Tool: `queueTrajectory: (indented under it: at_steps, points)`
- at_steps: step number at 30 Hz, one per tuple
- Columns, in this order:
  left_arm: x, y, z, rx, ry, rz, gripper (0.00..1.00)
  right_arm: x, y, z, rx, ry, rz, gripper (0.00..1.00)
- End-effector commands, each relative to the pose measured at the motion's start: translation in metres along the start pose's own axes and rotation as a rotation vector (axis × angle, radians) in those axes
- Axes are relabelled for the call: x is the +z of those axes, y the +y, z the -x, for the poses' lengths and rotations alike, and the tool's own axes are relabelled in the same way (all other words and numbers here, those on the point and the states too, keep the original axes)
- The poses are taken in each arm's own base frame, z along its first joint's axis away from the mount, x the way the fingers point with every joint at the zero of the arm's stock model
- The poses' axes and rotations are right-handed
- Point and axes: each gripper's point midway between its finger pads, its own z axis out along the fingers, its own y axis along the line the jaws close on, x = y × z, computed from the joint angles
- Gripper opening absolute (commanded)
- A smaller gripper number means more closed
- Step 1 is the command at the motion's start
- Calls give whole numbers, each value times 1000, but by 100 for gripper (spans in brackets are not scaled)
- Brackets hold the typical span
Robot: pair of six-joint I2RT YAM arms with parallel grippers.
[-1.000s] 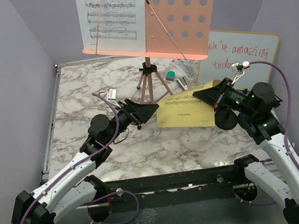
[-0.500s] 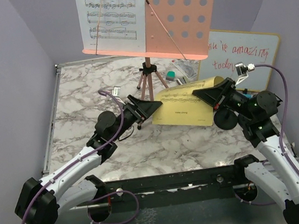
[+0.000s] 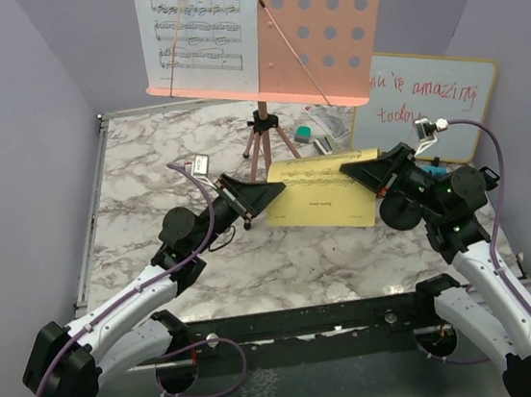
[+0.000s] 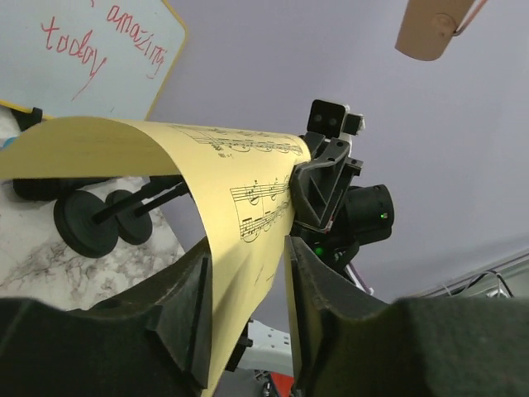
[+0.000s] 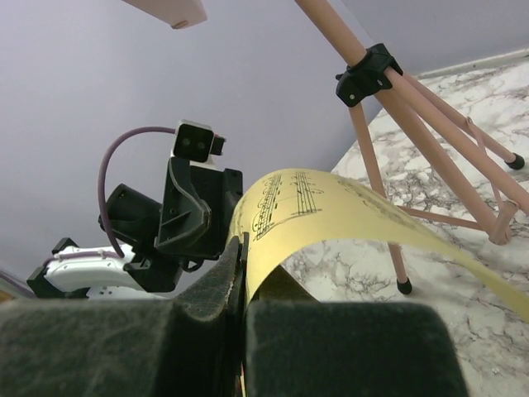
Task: Pack up the instrument practice props
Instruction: Place the sheet music at the center of the board.
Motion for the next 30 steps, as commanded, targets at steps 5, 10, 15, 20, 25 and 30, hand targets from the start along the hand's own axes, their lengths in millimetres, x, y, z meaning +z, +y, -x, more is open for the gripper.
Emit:
queueTrajectory:
  at_steps: [5,10,15,20,25,30]
  points:
    - [-12,-23,3,25,-21,-89,30,0,-4,1,-1,-29,9,0]
    - [-16,-23,4,25,-33,-89,13,0,-6,-2,4,-20,9,1]
    - [-18,-21,3,15,-35,-87,0,0,-8,-4,4,-8,8,7]
    - [-28,-16,11,43,-91,-55,0,-1,-14,-5,-37,11,-41,39]
    - [-39,-2,22,91,-155,37,0,-5,-20,-4,-85,17,-98,66]
    - [-55,12,43,192,-233,201,0,-12,-31,-5,-137,43,-186,82]
